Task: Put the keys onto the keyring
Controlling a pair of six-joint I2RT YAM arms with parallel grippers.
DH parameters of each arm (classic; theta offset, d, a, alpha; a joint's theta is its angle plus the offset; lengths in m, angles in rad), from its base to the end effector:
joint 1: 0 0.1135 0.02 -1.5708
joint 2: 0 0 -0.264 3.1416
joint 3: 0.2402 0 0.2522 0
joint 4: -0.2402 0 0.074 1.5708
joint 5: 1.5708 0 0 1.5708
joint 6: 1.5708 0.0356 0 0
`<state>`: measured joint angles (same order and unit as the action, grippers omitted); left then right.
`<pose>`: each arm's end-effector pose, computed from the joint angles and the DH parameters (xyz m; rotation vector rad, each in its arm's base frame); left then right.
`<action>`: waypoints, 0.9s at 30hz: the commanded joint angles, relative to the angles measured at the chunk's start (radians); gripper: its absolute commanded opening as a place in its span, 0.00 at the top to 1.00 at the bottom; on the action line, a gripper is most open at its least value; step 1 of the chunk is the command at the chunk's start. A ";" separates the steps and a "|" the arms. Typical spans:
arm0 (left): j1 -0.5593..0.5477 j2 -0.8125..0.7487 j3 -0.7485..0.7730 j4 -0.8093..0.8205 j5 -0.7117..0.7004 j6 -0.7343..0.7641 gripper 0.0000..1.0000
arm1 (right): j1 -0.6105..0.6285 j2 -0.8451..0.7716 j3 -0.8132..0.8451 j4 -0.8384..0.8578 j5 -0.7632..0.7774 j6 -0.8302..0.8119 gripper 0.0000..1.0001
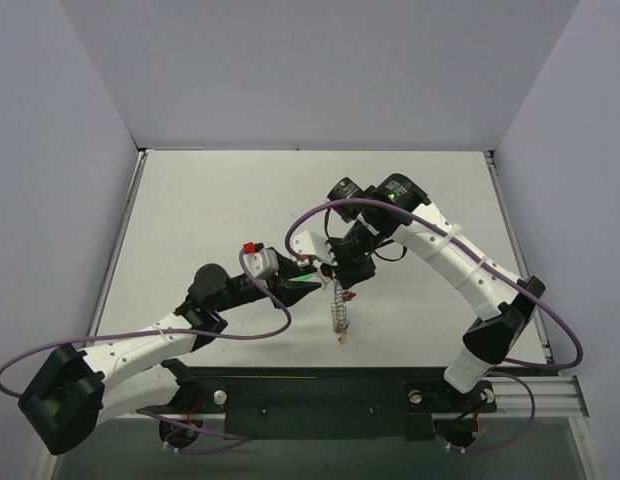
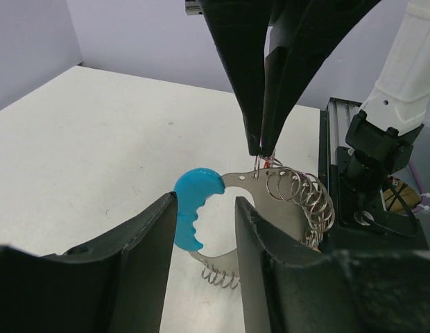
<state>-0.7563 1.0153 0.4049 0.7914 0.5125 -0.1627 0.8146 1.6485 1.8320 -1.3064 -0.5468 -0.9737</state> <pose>0.1475 -0.1631 0.2655 0.8537 1.2442 -1.1039 0.2031 0.2423 0.3863 -2.1126 1.4856 0.6738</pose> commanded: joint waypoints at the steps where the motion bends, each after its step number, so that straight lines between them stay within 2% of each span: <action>1: -0.017 0.055 0.075 0.109 0.073 0.031 0.54 | 0.011 -0.003 -0.002 -0.185 -0.024 0.043 1.00; 7: -0.058 0.083 0.098 0.112 0.119 0.031 0.57 | 0.012 0.005 -0.004 -0.179 -0.033 0.070 1.00; 27: -0.121 0.170 0.135 0.101 0.061 0.025 0.61 | 0.012 -0.044 -0.066 -0.054 -0.036 0.164 1.00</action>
<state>-0.8650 1.1671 0.4820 0.8509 0.5877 -0.1406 0.8188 1.6455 1.7741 -1.3060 -0.5545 -0.8330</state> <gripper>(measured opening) 0.405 0.006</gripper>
